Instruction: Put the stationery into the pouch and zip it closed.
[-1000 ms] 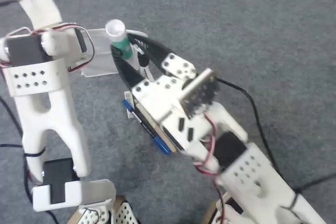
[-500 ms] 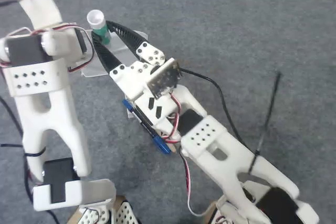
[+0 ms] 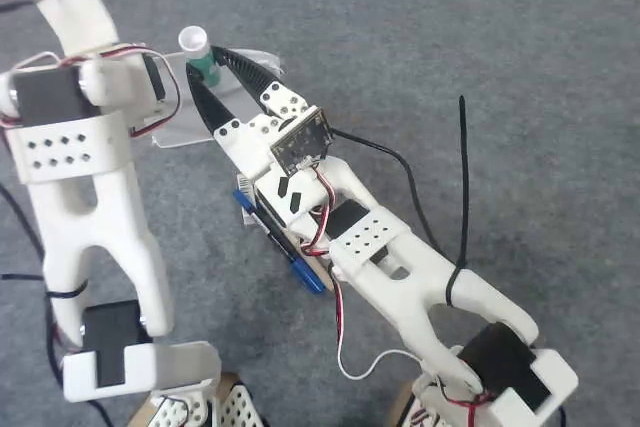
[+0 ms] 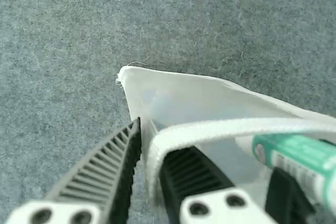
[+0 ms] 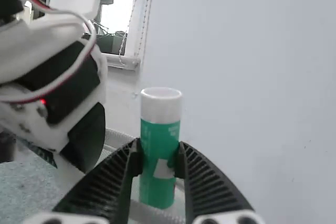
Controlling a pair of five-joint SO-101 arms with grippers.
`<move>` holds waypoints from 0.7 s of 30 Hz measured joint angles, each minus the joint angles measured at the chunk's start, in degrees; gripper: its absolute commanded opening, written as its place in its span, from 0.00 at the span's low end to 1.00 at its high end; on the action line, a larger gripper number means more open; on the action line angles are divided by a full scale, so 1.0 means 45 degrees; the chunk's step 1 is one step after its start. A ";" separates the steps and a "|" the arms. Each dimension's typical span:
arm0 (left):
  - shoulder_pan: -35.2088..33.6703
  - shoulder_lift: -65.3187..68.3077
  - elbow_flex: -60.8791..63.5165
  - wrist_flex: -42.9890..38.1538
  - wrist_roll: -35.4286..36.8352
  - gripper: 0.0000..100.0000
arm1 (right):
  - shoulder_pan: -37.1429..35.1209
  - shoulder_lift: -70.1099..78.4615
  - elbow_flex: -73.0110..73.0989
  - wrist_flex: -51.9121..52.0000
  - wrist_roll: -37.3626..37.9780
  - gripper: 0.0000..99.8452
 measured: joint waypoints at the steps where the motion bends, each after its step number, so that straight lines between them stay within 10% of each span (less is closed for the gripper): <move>1: 0.0000 0.0000 0.0000 0.0000 0.0000 0.01 | 0.0000 0.0020 0.0000 0.0000 0.0000 0.06; 21: 0.0000 0.0020 0.0020 0.0000 0.0000 0.01 | 0.0020 -0.3556 0.0000 0.5802 0.0000 0.12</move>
